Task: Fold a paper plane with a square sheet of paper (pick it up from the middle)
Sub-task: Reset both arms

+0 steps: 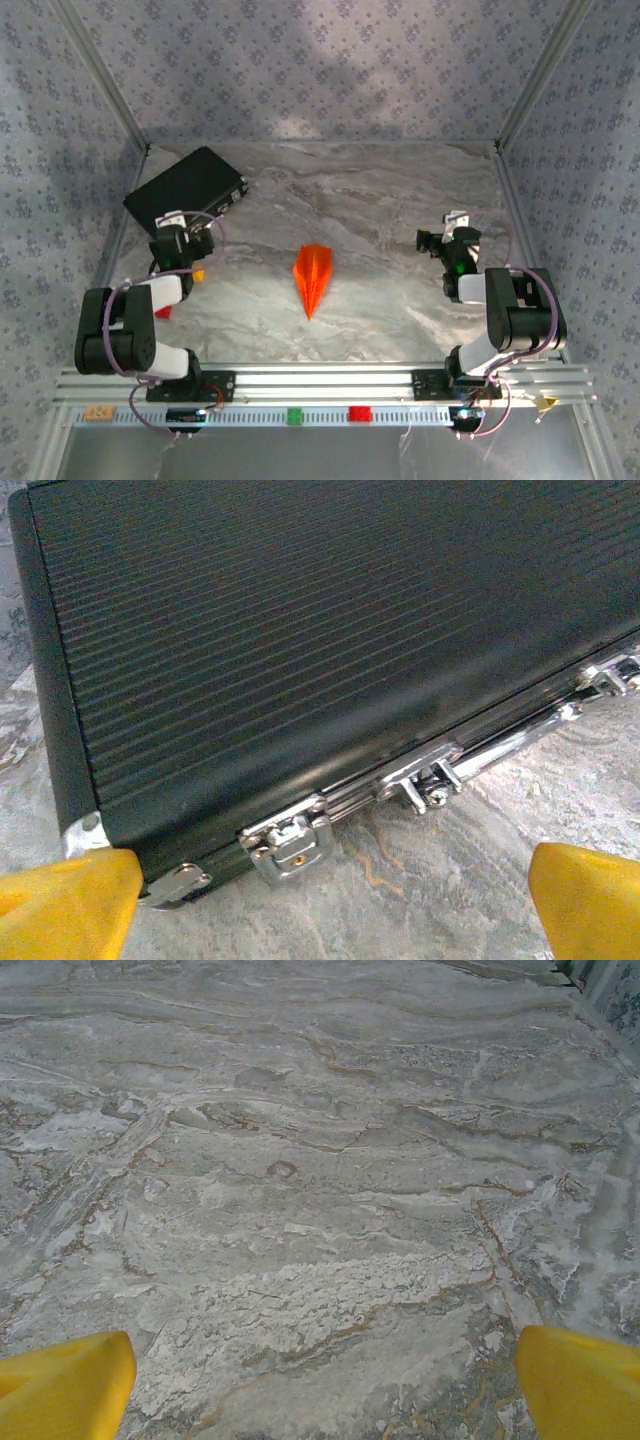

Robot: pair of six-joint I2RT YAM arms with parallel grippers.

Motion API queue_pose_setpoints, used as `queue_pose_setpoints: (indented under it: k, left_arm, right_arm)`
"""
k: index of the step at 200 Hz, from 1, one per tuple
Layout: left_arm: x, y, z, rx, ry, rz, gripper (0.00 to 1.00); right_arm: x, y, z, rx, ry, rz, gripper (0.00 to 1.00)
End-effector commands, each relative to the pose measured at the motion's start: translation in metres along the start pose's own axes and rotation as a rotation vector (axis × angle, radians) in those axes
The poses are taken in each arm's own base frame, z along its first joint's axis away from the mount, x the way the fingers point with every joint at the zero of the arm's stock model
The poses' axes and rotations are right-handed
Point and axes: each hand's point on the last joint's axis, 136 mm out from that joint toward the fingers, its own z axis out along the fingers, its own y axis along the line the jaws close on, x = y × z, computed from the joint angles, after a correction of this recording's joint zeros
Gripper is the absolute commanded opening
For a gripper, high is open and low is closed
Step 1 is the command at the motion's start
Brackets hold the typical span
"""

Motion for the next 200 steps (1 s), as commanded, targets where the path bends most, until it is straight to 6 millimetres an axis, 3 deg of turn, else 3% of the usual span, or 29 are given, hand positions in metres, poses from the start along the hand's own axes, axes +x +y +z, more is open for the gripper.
queue_pose_setpoints:
  k: [1, 16, 24, 200]
  left_arm:
    - [-0.023, -0.029, -0.001, 0.180, -0.135, 0.026, 0.97]
    - [-0.018, -0.028, 0.004, 0.179, -0.190, 0.017, 0.97]
    - [-0.013, -0.027, 0.005, 0.169, -0.134, 0.017, 0.98]
    - [-0.015, -0.032, 0.010, 0.103, -0.119, 0.073, 1.00]
  right_arm:
    - [-0.012, -0.002, 0.001, 0.019, -0.033, -0.011, 0.99]
    - [-0.012, -0.002, 0.001, 0.020, -0.033, -0.011, 0.99]
    - [-0.012, -0.002, 0.001, 0.018, -0.033, -0.011, 0.99]
    - [-0.012, -0.002, 0.001, 0.007, -0.029, -0.005, 0.99]
